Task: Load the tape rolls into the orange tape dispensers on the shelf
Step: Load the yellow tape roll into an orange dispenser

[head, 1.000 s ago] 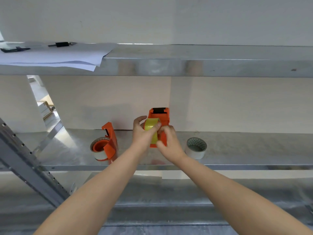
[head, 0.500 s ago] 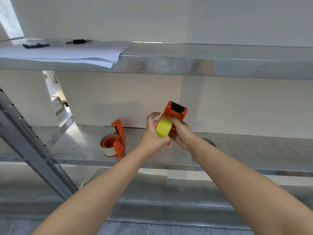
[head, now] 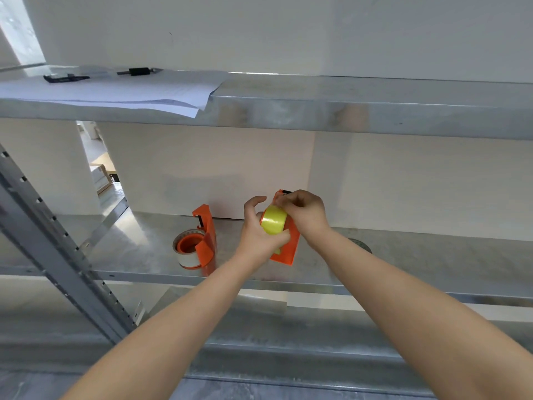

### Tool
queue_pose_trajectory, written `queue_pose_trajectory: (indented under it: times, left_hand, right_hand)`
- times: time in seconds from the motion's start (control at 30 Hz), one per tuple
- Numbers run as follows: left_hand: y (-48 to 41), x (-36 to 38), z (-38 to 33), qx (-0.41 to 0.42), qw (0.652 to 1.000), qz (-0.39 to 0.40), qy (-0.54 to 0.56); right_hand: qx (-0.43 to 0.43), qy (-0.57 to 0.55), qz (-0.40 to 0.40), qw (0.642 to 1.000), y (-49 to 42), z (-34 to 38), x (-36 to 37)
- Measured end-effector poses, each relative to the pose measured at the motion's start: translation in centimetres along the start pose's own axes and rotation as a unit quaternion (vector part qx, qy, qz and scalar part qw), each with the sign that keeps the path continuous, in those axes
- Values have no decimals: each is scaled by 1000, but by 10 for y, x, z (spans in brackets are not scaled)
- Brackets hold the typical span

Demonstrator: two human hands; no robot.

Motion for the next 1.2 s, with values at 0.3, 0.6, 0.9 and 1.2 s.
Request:
queue_pose_trajectory:
  times: [0.3, 0.6, 0.9, 1.2]
  left_hand:
    - [-3, -9, 9, -38, 998, -42, -28]
    - [-2, -15, 6, -46, 995, -55, -65]
    - [11, -15, 17, -27, 993, -83, -74]
    - [15, -20, 9, 7, 989, -100, -108]
  right_hand:
    - [8, -8, 14, 1000, -6, 6, 3]
    - [60, -12, -44, 997, -23, 8, -8]
    - [109, -29, -101, 989, -43, 3, -47]
    - [120, -54, -104, 986, -37, -13, -53]
Point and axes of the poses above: each hand's wrist, its own y-axis away from the middle knuckle, its own x-axis out of the palm, z = x × y, the point moved 4 cm from there along -y, towards the middle knuckle, and after that the axes turned 14 degrees about -y, right-handed, at the moved point
